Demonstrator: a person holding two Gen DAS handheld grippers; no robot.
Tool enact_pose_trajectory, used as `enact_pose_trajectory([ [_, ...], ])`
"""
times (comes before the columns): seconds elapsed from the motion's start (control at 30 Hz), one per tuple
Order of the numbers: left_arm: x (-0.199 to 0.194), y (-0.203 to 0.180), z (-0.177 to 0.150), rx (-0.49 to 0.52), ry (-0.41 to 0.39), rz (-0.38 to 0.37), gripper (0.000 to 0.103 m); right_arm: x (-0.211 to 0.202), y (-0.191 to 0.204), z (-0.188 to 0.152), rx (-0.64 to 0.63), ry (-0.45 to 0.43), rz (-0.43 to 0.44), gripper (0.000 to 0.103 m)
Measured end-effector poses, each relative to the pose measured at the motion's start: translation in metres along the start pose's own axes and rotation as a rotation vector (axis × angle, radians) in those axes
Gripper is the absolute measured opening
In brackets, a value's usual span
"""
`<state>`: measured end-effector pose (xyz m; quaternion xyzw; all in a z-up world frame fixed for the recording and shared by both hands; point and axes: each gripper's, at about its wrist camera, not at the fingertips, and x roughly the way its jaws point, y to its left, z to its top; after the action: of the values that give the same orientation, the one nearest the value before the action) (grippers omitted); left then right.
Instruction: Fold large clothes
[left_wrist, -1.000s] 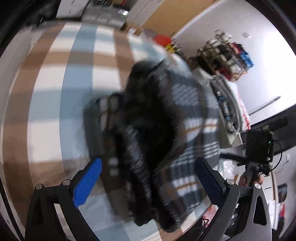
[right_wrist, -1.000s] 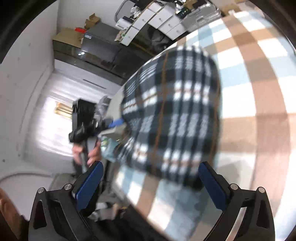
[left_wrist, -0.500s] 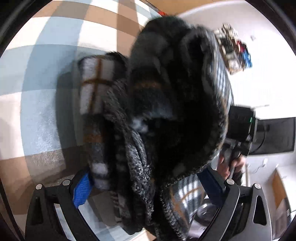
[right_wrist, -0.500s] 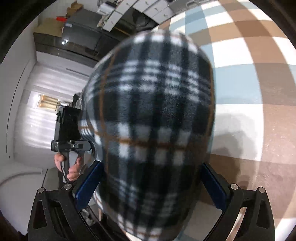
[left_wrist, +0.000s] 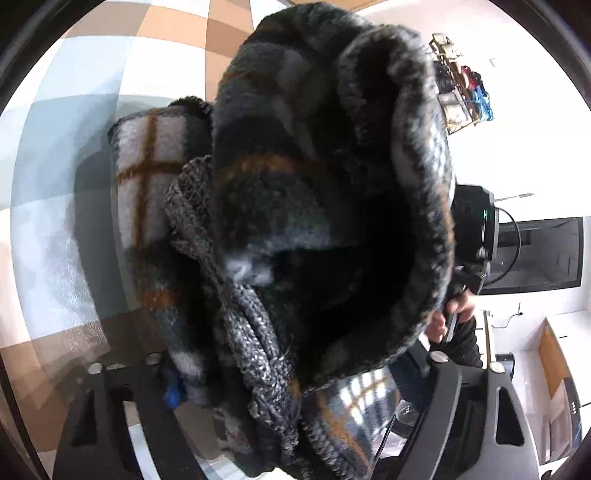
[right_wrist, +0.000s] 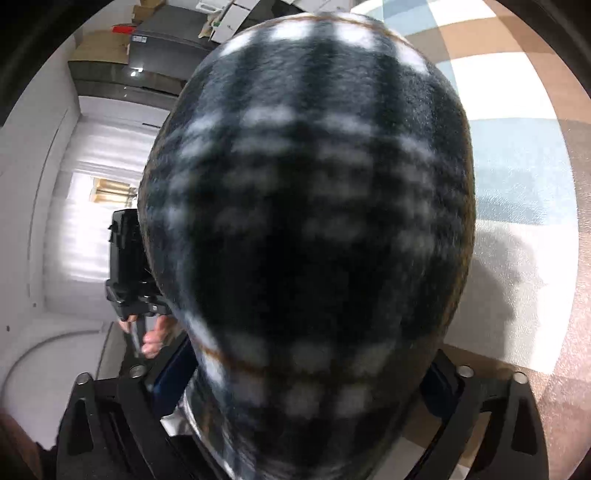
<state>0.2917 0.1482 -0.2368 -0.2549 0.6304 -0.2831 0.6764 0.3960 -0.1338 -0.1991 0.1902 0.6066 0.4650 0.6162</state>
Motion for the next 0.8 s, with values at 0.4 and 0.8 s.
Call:
enact_pose_trajectory([
  [0.4,0.006,-0.015,-0.004,0.07,-0.011,0.028,0.065,-0.034,0.003,-0.025,-0.094,-0.097,-0.025,0.083],
  [0.8,0.012,-0.017,-0.008,0.066,-0.002,0.003,0.059,-0.012,0.037,-0.033,-0.021,-0.132,-0.057,0.081],
])
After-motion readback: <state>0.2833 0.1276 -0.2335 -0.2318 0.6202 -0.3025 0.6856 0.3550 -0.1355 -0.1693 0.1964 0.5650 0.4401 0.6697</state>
